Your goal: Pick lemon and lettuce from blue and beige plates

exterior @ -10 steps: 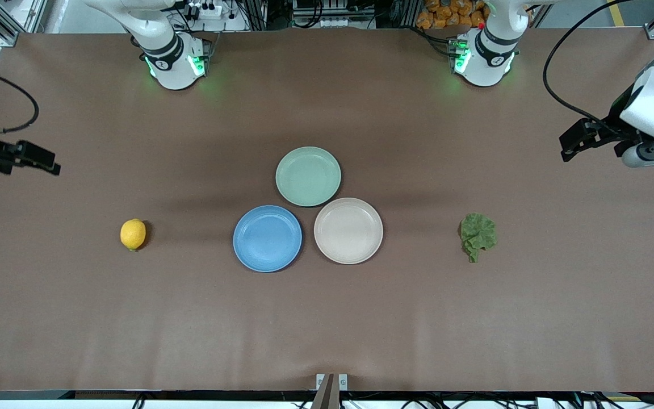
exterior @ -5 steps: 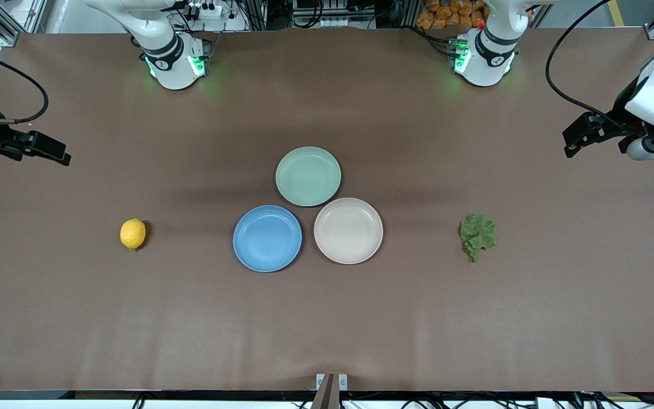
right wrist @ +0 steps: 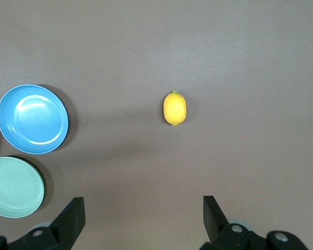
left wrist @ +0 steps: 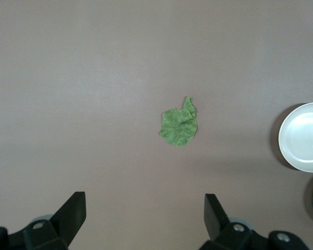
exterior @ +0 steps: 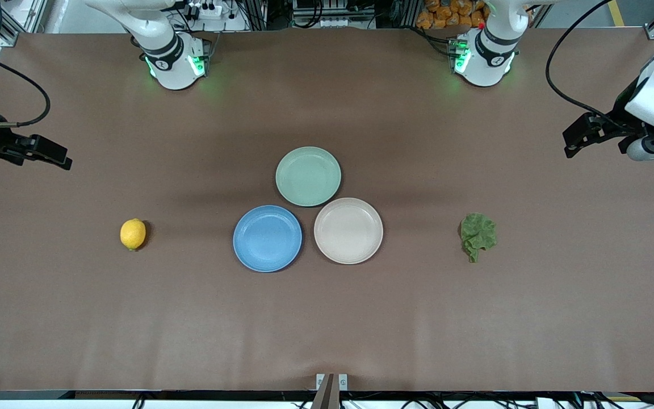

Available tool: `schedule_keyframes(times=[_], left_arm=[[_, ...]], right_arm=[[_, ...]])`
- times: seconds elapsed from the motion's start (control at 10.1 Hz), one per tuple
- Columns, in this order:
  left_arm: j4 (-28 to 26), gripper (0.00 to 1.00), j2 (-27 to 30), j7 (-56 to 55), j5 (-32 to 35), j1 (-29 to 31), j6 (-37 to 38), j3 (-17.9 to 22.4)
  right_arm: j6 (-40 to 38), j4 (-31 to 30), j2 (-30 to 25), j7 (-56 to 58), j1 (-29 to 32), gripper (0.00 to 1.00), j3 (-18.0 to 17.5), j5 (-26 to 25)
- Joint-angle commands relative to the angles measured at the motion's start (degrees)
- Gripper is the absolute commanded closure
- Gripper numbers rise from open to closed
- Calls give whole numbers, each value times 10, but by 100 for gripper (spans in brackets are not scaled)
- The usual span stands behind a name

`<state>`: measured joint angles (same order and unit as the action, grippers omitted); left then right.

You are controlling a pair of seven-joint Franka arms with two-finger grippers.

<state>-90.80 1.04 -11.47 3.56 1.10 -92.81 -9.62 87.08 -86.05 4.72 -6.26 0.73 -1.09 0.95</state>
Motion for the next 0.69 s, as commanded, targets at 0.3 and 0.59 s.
schedule_keyframes(times=[0.3,0.59], left_arm=[[-3,0,2,16,-6,5,4,-1],[-3,0,2,14,-6,2,4,-1]], right_arm=[[12,-28,-22,11,0,0,-1,4],[17,-32,-23,20,1,0,-5,4]])
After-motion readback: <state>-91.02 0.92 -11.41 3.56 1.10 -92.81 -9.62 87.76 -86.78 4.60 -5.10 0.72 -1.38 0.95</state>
